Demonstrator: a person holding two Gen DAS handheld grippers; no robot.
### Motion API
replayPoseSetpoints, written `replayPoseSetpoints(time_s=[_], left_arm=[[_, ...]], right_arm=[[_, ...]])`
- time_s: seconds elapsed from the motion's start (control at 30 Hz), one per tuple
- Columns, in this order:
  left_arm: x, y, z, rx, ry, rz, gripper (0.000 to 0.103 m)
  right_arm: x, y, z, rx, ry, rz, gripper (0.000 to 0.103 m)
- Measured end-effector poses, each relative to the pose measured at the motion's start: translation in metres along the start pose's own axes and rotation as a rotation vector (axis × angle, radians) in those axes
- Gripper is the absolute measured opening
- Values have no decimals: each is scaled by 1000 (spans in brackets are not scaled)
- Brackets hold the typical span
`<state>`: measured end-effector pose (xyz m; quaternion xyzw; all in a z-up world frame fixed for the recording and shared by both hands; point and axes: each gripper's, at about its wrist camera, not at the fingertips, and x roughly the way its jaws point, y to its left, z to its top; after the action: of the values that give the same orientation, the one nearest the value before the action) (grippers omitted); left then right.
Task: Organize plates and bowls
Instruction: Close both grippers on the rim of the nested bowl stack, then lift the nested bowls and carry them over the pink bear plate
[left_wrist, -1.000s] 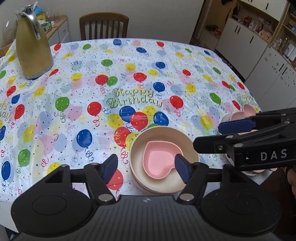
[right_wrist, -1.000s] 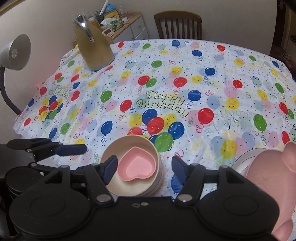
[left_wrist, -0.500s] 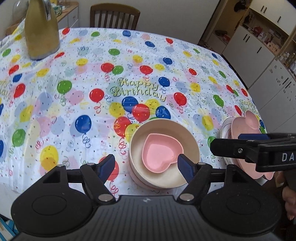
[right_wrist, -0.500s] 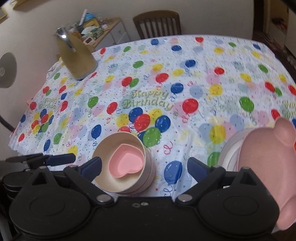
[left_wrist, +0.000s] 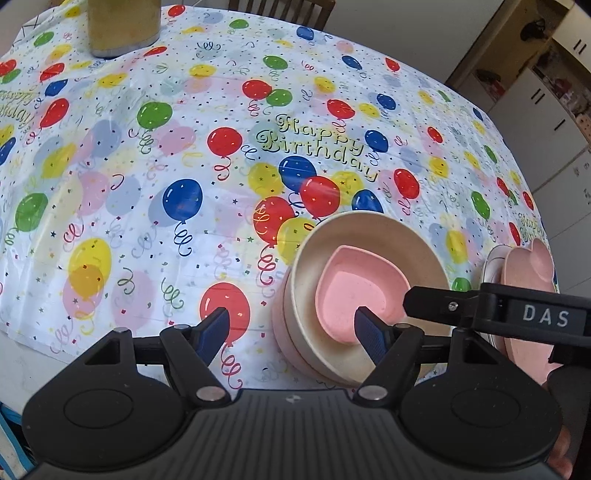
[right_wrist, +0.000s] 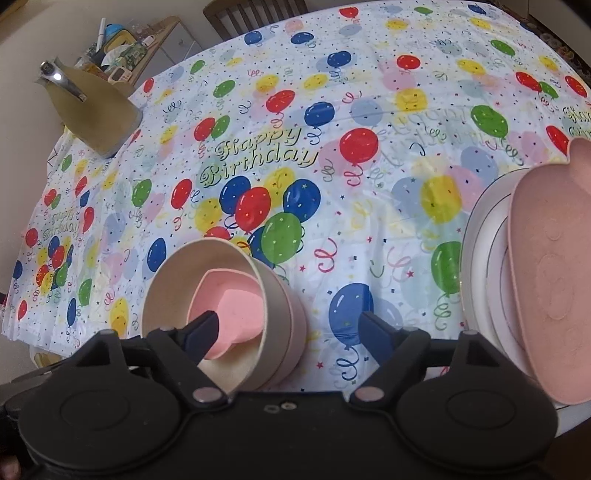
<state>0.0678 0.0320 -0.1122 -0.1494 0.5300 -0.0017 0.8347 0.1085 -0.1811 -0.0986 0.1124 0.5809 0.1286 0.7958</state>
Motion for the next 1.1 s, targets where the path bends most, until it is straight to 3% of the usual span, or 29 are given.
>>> replayPoseSetpoints(time_s=[0.17, 0.4, 0.63, 0.83, 1.1], left_arm=[[12, 2, 1, -14, -6, 19, 74], [22, 5, 2, -24, 4, 0, 73], [26, 6, 2, -29, 29, -35, 60], [28, 6, 1, -46, 54, -78, 47], [28, 2, 1, -39, 67, -70, 45]], right_arm=[[13, 6, 4, 3, 13, -35, 71], [21, 14, 8, -21, 36, -30, 52], [26, 16, 8, -10, 59, -12, 42], [25, 14, 7, -5, 65, -17, 38], [22, 16, 6, -10, 60, -35, 34]])
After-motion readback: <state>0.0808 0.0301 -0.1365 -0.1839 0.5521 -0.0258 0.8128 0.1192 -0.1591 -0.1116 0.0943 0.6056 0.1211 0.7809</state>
